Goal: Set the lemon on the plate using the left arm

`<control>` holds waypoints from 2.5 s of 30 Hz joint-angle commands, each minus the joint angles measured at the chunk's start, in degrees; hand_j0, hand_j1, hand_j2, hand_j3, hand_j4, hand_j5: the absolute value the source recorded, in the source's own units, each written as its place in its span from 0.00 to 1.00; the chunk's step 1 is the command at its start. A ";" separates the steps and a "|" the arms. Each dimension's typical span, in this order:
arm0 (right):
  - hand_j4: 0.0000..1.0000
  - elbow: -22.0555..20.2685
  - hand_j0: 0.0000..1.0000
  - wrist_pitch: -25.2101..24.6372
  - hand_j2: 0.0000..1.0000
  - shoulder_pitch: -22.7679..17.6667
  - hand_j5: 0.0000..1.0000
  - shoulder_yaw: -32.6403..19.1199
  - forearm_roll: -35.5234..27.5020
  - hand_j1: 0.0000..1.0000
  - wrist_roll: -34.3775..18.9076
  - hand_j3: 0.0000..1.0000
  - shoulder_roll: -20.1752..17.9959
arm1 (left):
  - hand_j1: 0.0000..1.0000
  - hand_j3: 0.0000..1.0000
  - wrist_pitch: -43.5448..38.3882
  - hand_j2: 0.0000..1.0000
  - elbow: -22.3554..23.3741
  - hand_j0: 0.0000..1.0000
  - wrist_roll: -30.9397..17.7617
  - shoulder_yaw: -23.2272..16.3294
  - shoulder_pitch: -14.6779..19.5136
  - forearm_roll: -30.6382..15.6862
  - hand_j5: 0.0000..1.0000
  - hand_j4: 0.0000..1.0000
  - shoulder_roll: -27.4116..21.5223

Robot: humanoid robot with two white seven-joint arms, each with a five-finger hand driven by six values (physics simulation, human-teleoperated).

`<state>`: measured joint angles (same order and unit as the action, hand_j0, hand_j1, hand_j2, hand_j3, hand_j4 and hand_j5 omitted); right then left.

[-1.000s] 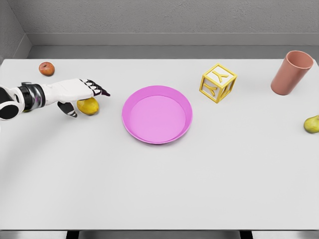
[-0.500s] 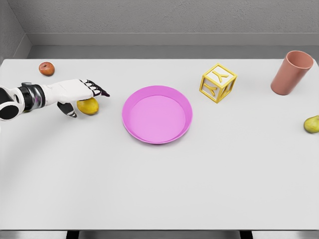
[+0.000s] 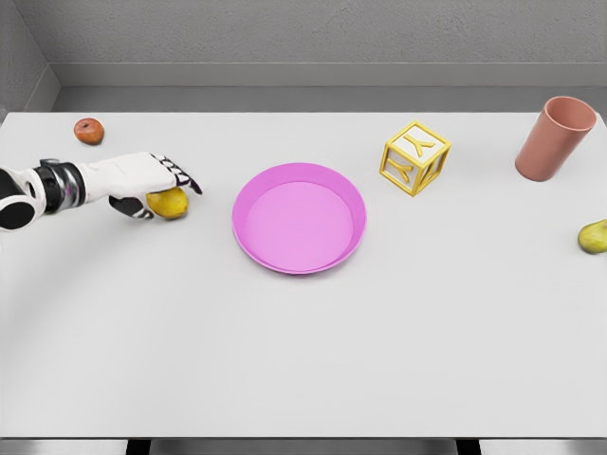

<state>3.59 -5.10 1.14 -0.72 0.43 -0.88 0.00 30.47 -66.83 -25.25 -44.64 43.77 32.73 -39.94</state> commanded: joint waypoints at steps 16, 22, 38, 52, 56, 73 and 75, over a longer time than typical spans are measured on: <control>1.00 0.01 1.00 0.00 1.00 0.00 1.00 0.01 0.01 1.00 0.00 1.00 0.00 | 0.65 0.65 -0.15 0.65 -0.32 0.65 -0.50 -0.01 -0.18 -0.30 0.65 0.65 -0.22; 1.00 0.01 1.00 0.00 1.00 0.00 1.00 0.01 0.01 1.00 -0.09 1.00 0.00 | 0.64 0.64 -0.15 0.64 -0.76 0.64 -0.50 0.08 -0.44 -0.48 0.64 0.64 -0.22; 1.00 0.01 1.00 0.00 1.00 0.00 1.00 0.01 0.01 1.00 0.00 1.00 0.00 | 0.64 0.64 -0.23 0.64 -7.09 0.64 -0.50 0.79 -0.53 -1.44 0.64 0.64 -1.72; 1.00 0.01 1.00 0.00 1.00 0.00 1.00 0.01 0.01 1.00 0.00 1.00 0.00 | 0.64 0.64 -0.32 0.64 -11.31 0.64 -0.41 1.05 -0.44 -2.24 0.64 0.64 -1.72; 1.00 0.01 1.00 0.00 1.00 0.00 1.00 0.01 0.01 1.00 0.00 1.00 0.00 | 0.64 0.64 -0.32 0.64 -13.15 0.64 -0.50 1.14 -0.44 -2.32 0.64 0.64 -1.63; 1.00 0.01 1.00 0.00 1.00 0.00 1.00 0.01 0.01 1.00 0.00 1.00 0.00 | 0.64 0.64 -2.34 0.64 -20.27 0.64 -0.68 1.66 0.09 -3.38 0.64 0.64 -0.93; 1.00 0.01 1.00 0.00 1.00 0.00 1.00 0.01 0.01 1.00 0.00 1.00 0.00 | 0.64 0.64 -2.34 0.64 -20.71 0.64 -0.76 1.66 0.26 -3.38 0.64 0.64 -0.84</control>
<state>3.59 -5.10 1.14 -0.72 0.43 -0.89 0.00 28.33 -86.93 -26.00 -43.18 43.95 29.63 -40.87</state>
